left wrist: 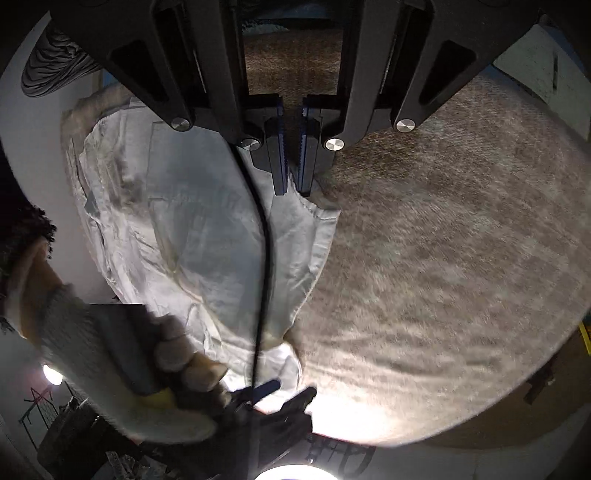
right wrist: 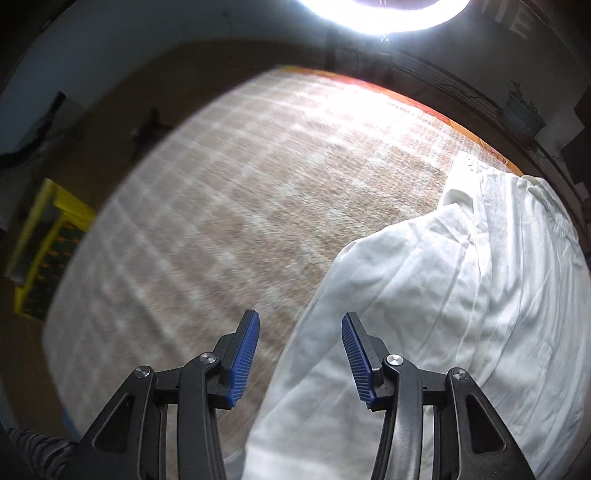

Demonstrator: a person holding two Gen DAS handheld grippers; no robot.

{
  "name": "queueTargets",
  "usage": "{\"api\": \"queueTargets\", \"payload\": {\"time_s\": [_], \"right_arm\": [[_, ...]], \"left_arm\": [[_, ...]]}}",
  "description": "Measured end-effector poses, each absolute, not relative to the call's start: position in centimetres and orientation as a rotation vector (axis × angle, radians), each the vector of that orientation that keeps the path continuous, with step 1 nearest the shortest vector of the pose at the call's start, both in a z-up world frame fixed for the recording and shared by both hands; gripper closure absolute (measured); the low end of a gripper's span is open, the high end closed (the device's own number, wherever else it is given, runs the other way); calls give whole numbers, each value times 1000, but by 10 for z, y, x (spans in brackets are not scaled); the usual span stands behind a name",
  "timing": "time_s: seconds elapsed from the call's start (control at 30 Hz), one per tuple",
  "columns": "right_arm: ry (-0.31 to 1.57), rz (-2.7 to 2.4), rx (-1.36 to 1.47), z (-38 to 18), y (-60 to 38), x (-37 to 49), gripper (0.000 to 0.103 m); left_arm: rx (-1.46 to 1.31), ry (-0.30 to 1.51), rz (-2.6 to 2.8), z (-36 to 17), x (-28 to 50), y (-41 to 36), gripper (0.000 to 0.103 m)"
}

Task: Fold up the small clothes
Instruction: 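Fold the held shirt side and sleeve over the shirt's middle with both tools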

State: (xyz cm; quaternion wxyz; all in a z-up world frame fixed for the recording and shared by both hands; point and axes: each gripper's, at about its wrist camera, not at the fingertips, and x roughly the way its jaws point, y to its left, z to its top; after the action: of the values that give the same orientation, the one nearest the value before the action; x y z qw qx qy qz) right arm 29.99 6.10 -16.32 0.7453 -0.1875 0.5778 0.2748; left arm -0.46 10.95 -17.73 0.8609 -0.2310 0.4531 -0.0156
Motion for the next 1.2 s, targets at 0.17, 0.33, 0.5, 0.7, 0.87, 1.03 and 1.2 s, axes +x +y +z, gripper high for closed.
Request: {"api": "queueTargets", "payload": {"time_s": [0.17,0.33,0.5,0.7,0.87,1.03,1.2], "right_arm": [[1274,555,-460,-182,66,310,65],[1264,548,-480,-179,63,315,102],[1246,588,-308,-153,37,328,103],[1266,618,-193,-147,21,343,103],[1267,616,-197,-157,27,341,103],[1241,640,-172,-149,19,342,103],[1213,654,-106,-136,-1,344,103]], "left_arm": [[-476,919,-60,-170,-11,108,99],[-502,955,-44,-177,-7,111,99],[-417,881,66,-163,-12,119,74],[-438,938,55,-184,-1,122,54],[-490,940,14,-188,7,121,101],[-500,856,-31,-168,-5,118,101],[-388,795,-81,-143,-14,89,102]]}}
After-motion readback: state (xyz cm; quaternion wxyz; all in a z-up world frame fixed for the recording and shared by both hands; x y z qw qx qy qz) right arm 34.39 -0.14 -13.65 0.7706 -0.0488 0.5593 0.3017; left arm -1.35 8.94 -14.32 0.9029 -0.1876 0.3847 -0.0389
